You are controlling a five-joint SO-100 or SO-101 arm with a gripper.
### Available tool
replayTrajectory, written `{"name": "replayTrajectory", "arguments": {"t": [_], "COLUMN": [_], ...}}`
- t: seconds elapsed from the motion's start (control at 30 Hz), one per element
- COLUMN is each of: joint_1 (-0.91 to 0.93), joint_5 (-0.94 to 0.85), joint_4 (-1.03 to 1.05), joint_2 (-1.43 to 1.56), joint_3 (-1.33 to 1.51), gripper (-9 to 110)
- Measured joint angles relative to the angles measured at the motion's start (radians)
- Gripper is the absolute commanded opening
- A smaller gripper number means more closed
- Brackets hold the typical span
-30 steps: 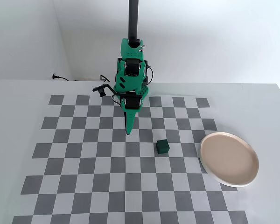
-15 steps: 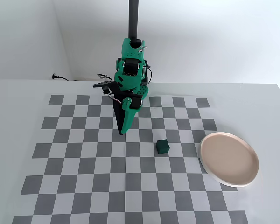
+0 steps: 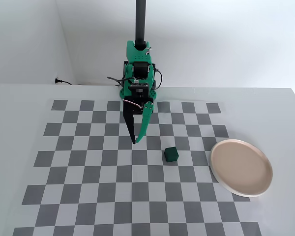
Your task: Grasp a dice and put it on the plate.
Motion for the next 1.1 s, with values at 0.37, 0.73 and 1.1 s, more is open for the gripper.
{"name": "replayTrajectory", "arguments": {"t": [0.37,0.73,1.1], "joint_1": [-0.1,-0.216,-0.261], "joint_5": [-0.215,-0.187,-0.176], "joint_4": [0.161,0.175,0.123], "joint_2": [0.0,-0.19,-0.638], "joint_3": [0.0,-0.158,-0.445], "gripper": [14,14,17]}}
